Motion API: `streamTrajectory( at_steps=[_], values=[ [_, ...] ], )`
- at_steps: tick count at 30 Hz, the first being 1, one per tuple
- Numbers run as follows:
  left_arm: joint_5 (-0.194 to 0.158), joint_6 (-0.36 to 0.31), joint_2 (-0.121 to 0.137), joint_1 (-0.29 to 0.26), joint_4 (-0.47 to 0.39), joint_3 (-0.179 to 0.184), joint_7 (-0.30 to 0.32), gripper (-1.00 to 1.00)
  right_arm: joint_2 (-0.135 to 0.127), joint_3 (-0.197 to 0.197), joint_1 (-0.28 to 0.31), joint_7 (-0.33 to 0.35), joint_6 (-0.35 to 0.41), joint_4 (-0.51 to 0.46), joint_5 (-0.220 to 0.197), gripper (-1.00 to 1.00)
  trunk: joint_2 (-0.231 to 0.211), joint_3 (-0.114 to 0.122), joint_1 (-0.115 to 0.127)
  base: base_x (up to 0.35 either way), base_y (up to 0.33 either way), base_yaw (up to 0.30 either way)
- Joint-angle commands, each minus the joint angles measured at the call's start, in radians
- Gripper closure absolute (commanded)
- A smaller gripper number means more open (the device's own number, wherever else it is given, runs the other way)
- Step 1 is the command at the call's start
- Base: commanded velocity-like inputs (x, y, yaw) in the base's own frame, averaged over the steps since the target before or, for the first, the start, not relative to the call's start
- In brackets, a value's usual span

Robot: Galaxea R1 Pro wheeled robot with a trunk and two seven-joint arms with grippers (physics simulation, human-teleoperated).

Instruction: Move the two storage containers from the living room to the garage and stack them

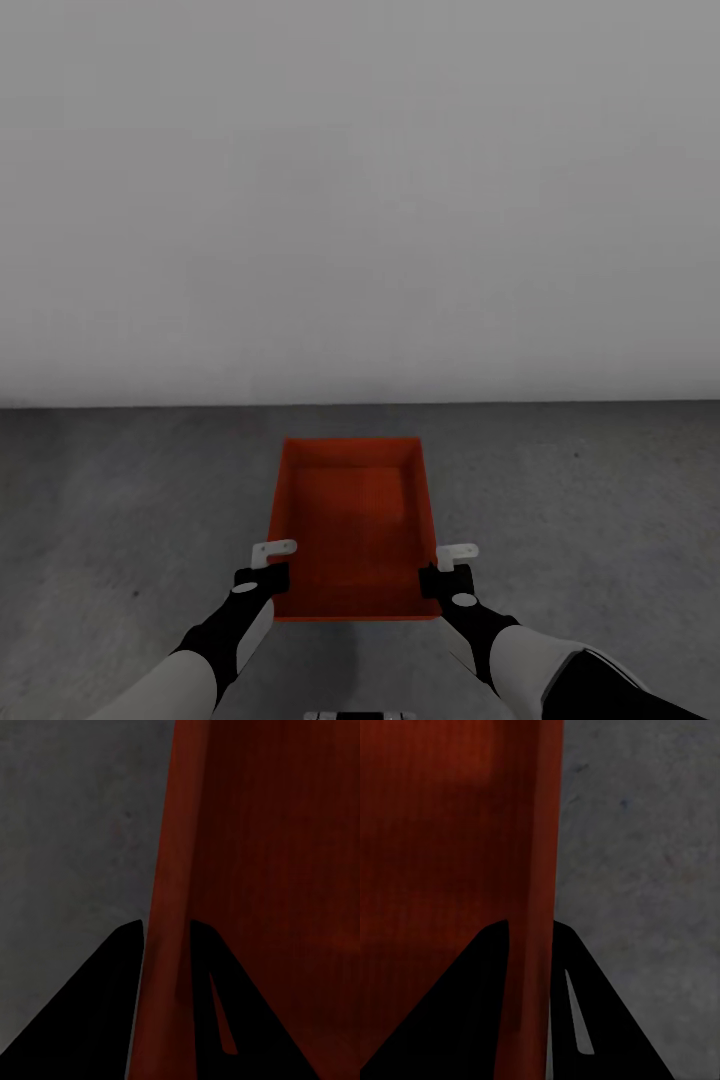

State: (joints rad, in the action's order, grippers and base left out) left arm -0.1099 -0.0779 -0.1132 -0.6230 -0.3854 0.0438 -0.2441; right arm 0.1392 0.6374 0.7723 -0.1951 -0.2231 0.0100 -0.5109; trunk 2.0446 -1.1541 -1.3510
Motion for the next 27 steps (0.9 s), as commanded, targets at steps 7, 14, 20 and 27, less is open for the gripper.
streamTrajectory(
  at_steps=[7,14,20,27],
  values=[
    [-0.011,-0.006,0.018,0.000,0.000,-0.009,-0.012,1.00,-0.001,-0.021,0.001,-0.004,-0.024,-0.001,-0.010,1.00,0.050,-0.023,-0.027,0.000,0.000,0.000],
    [-0.011,-0.006,0.018,0.000,0.000,-0.009,-0.012,1.00,-0.001,-0.021,0.001,-0.004,-0.024,-0.001,-0.009,1.00,0.099,-0.045,-0.054,0.000,0.000,0.000],
    [-0.011,-0.006,0.018,0.000,0.000,-0.009,-0.012,1.00,-0.002,-0.021,0.001,-0.004,-0.024,-0.001,-0.009,1.00,0.141,-0.063,-0.077,0.000,0.000,0.000],
    [-0.011,-0.006,0.019,0.000,0.000,-0.009,-0.012,1.00,-0.001,-0.021,0.001,-0.004,-0.024,-0.001,-0.009,1.00,0.162,-0.073,-0.088,0.000,0.000,0.000]
  ],
)
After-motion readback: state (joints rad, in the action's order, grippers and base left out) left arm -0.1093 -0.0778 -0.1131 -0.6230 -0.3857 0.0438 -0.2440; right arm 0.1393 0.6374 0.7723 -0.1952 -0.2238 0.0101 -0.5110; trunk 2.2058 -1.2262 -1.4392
